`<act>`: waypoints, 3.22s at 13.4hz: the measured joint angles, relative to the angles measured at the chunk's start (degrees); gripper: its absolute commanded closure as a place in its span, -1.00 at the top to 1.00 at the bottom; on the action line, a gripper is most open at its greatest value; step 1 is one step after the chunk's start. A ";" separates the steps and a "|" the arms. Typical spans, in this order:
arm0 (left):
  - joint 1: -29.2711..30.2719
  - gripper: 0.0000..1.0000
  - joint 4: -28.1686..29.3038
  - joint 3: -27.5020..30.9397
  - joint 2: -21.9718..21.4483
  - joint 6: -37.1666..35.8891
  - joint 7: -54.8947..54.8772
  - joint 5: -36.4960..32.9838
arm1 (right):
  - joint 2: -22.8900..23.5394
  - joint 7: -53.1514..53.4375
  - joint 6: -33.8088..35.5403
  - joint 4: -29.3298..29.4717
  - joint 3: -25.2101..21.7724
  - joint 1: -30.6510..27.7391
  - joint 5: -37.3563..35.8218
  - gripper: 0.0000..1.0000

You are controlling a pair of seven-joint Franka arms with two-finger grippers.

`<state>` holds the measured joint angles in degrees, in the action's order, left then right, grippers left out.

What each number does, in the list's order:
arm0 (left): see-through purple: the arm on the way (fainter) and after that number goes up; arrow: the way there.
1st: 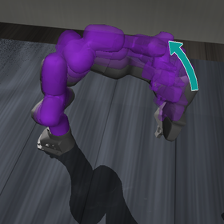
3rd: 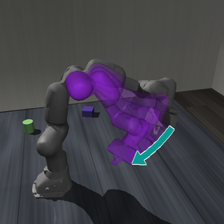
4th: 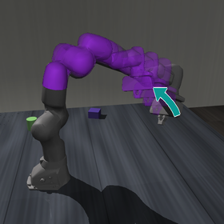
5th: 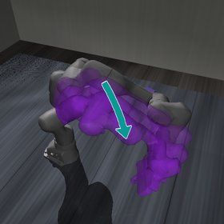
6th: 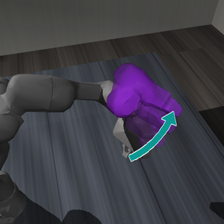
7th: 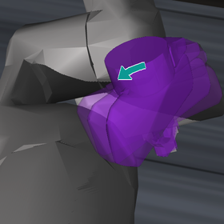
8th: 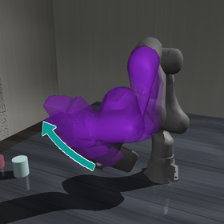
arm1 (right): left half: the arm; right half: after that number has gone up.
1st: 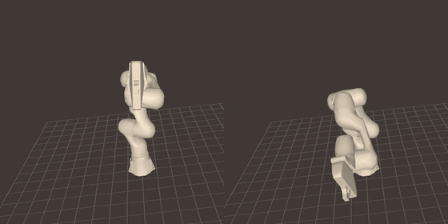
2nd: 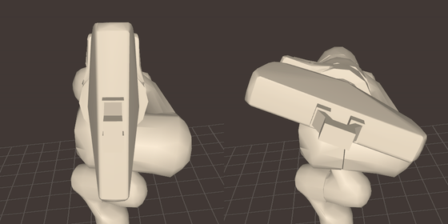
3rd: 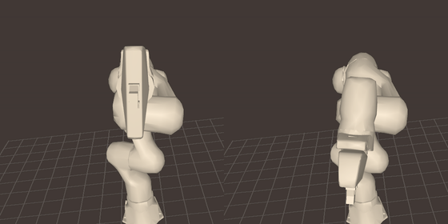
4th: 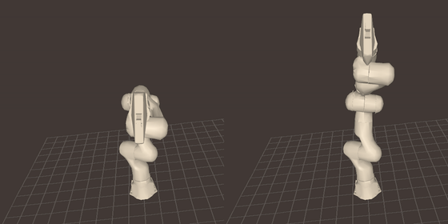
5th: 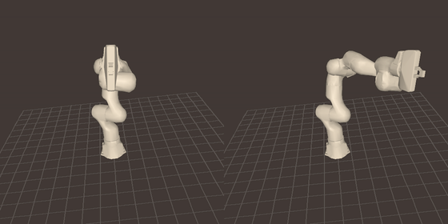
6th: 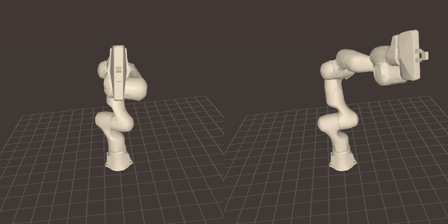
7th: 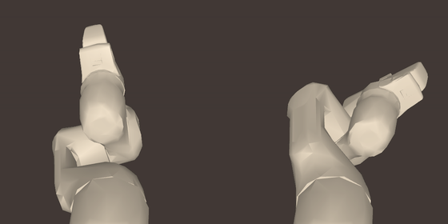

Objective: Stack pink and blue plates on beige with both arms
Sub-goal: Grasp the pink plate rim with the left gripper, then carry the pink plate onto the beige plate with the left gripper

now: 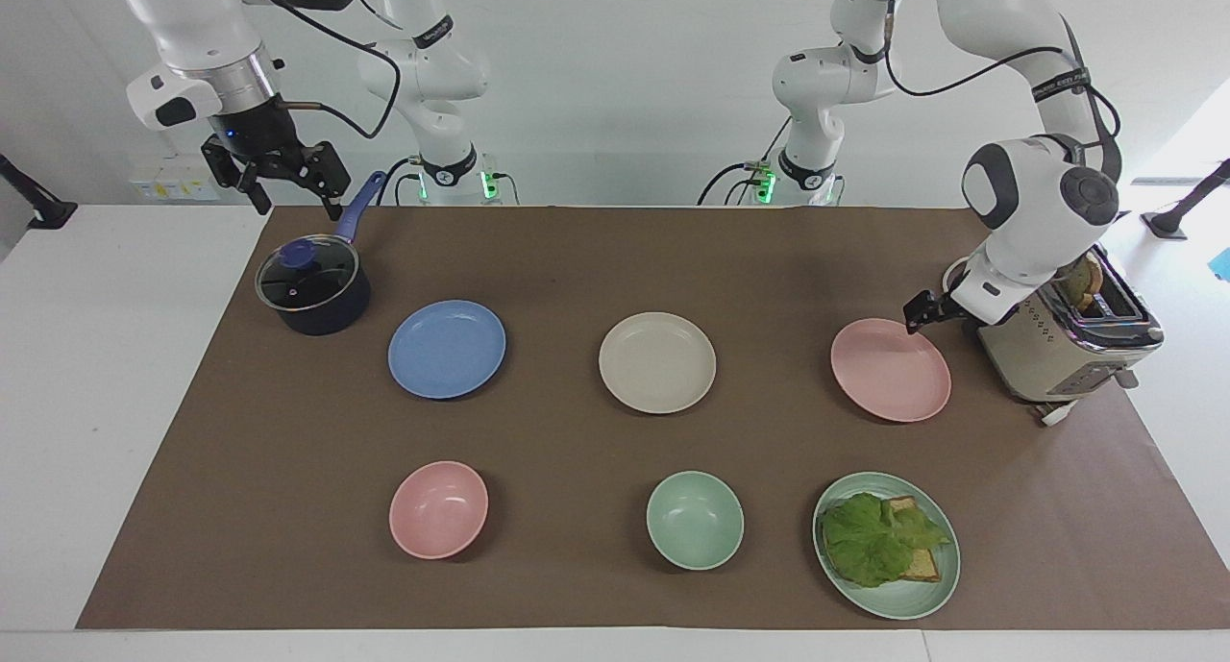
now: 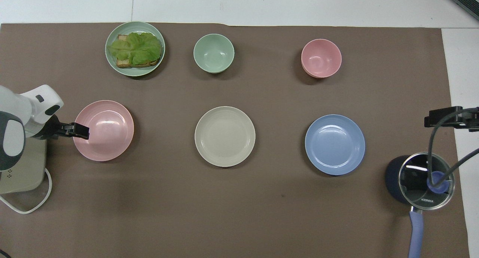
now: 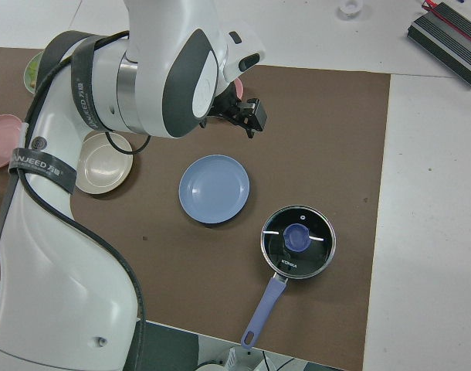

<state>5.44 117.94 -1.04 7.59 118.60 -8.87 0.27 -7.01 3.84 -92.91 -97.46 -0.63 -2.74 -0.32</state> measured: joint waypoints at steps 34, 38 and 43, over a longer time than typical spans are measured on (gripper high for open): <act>2.79 -1.00 -9.57 -0.80 2.85 -13.26 7.41 9.61 | 1.46 -0.94 3.96 2.81 -3.95 2.59 -1.06 1.00; 1.03 -1.00 -9.97 -2.62 3.00 -13.76 7.59 14.22 | 1.46 -0.95 3.96 2.81 -3.82 2.96 -1.06 1.00; -9.34 -1.00 -10.06 -3.24 3.06 -12.56 13.15 16.38 | 1.46 -0.95 3.94 2.81 -3.81 3.11 -1.06 1.00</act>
<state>-3.90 107.88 -4.27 10.65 106.04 4.28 16.64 -5.54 2.90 -88.97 -94.65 -4.44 0.37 -1.37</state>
